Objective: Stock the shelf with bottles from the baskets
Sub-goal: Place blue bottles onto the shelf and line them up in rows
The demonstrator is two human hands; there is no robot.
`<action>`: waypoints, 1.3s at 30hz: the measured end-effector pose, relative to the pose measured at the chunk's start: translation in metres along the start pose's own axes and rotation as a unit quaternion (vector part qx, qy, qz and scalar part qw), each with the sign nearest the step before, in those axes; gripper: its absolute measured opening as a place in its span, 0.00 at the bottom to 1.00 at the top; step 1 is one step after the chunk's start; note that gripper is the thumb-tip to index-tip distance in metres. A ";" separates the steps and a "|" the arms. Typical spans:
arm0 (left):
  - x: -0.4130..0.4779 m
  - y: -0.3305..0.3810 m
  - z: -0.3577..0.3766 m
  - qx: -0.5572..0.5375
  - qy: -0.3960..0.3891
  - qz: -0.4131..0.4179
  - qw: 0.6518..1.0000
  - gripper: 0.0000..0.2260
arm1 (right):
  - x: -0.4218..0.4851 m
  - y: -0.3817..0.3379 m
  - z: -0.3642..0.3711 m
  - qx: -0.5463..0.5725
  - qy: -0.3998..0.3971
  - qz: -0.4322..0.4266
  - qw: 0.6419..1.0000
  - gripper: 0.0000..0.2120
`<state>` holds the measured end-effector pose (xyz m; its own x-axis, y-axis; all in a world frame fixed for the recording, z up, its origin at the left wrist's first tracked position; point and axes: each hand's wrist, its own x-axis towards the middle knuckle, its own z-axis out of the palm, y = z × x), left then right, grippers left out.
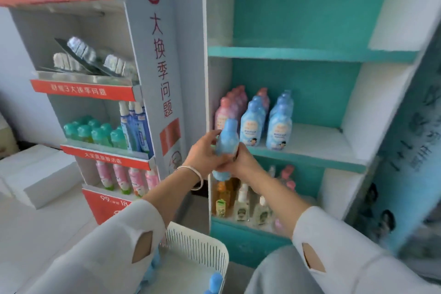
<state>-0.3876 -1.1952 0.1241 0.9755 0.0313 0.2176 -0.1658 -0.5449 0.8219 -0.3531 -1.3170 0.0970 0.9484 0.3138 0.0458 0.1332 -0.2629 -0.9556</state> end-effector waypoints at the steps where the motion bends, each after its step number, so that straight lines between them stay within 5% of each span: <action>1: 0.004 0.013 0.007 -0.019 0.002 0.009 1.000 0.30 | -0.003 -0.003 -0.014 -0.001 0.014 -0.019 1.000 0.43; 7: 0.025 0.077 0.056 -0.090 -0.056 0.061 0.992 0.29 | -0.039 -0.016 -0.116 0.062 0.003 -0.014 0.998 0.20; 15: 0.058 0.119 0.128 0.034 -0.091 0.095 0.991 0.26 | -0.032 0.010 -0.188 0.071 0.135 -0.001 0.988 0.22; 21: 0.085 0.123 0.174 0.081 -0.122 0.061 0.987 0.29 | 0.017 0.020 -0.216 -0.072 0.296 0.018 0.952 0.28; 26: 0.126 0.115 0.206 0.020 -0.111 -0.003 0.994 0.25 | 0.063 0.033 -0.231 -0.170 0.312 0.066 0.932 0.27; 35: 0.209 0.088 0.259 -0.150 0.009 -0.084 0.985 0.15 | 0.142 0.059 -0.250 -0.168 0.319 0.085 0.929 0.25; 39: 0.233 0.068 0.277 -0.086 0.035 -0.090 0.992 0.10 | 0.157 0.070 -0.253 -0.156 0.328 0.084 0.928 0.26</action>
<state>-0.1320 -1.4569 0.0850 0.9802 0.1763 0.0904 -0.0182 -0.3744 0.9271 -0.1217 -1.5167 0.1110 0.9206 -0.3521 0.1686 -0.0530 -0.5406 -0.8396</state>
